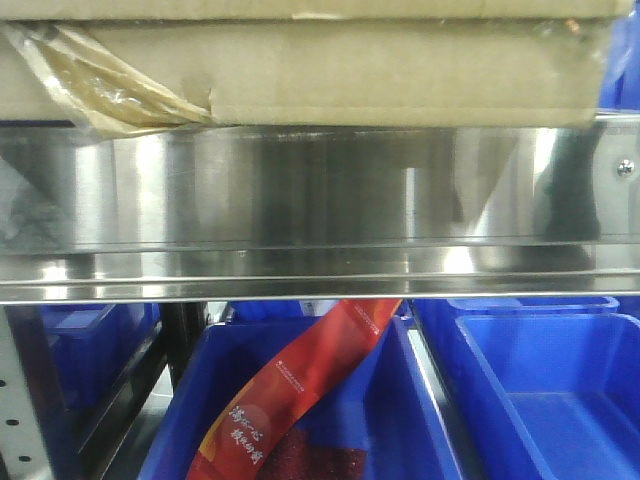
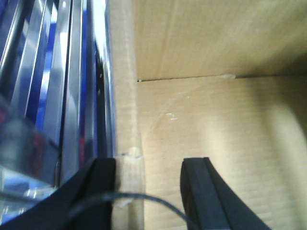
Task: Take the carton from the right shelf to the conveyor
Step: 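Lift the carton with both grippers and pull it off the shelf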
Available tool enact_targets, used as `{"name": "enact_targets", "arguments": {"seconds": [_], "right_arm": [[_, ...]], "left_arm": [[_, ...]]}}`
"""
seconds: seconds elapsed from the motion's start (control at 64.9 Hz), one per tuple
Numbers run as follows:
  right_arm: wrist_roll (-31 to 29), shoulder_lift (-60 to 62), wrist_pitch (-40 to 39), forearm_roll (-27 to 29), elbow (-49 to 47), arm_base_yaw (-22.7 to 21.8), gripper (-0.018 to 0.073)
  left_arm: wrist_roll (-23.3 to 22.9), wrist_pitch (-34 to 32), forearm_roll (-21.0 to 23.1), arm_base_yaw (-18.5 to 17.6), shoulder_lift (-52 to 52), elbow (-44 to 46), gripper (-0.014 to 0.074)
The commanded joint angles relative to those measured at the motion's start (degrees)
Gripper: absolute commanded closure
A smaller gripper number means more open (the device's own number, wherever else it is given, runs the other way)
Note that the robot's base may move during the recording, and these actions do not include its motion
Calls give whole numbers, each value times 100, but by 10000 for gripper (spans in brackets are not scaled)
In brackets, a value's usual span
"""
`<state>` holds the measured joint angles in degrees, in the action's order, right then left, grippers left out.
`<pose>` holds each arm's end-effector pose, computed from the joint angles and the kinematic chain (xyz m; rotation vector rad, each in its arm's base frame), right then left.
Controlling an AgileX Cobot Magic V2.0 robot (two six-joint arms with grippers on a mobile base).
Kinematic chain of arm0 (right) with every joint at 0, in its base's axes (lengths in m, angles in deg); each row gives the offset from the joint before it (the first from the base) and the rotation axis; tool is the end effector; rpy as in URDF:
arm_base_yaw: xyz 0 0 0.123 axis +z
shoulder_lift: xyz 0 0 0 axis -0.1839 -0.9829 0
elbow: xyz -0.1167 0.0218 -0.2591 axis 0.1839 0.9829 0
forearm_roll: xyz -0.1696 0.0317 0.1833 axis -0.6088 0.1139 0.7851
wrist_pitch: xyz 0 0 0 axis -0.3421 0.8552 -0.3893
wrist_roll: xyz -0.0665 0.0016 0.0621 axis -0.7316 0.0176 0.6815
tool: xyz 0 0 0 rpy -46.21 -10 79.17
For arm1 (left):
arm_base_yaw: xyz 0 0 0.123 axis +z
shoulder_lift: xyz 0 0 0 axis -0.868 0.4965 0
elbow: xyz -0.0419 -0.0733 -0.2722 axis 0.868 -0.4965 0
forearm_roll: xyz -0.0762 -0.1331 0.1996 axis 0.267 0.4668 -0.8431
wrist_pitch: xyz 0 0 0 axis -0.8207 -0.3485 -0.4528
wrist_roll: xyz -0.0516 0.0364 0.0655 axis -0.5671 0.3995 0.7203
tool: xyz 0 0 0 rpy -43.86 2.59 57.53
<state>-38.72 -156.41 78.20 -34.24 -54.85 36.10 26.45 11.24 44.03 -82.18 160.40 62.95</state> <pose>0.2570 0.1301 0.4810 -0.4063 2.2720 0.3826 0.2608 -0.0843 0.4759 0.0535 2.2623 -0.0872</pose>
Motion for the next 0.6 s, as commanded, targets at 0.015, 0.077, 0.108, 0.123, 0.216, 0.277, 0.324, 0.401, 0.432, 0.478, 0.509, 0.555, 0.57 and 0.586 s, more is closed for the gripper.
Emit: {"name": "enact_targets", "arguments": {"seconds": [0.015,0.077,0.108,0.123,0.216,0.277,0.324,0.401,0.432,0.478,0.509,0.555,0.57,0.586], "right_arm": [[-143,57,-327,-65,-15,-19,627],[-143,57,-327,-65,-15,-19,627],[-143,57,-327,-65,-15,-19,627],[-143,57,-327,-65,-15,-19,627],[-143,57,-327,-65,-15,-19,627],[-143,57,-327,-65,-15,-19,627],[-143,57,-327,-65,-15,-19,627],[-143,57,-327,-65,-15,-19,627],[-143,57,-327,-65,-15,-19,627],[-143,57,-327,-65,-15,-19,627],[-143,57,-327,-65,-15,-19,627],[-143,57,-327,-65,-15,-19,627],[-143,57,-327,-65,-15,-19,627],[-143,57,-327,-65,-15,-19,627]], "left_arm": [[192,-416,249,-81,-131,39,613],[192,-461,249,-81,-131,39,613],[192,-475,249,-81,-131,39,613],[192,-475,249,-81,-131,39,613],[192,-475,249,-81,-131,39,613],[192,-475,249,-81,-131,39,613],[192,-475,249,-81,-131,39,613],[192,-475,249,-81,-131,39,613],[192,-475,249,-81,-131,39,613],[192,-475,249,-81,-131,39,613],[192,-475,249,-81,-131,39,613],[192,-475,249,-81,-131,39,613],[192,-475,249,-81,-131,39,613],[192,-475,249,-81,-131,39,613]]}}
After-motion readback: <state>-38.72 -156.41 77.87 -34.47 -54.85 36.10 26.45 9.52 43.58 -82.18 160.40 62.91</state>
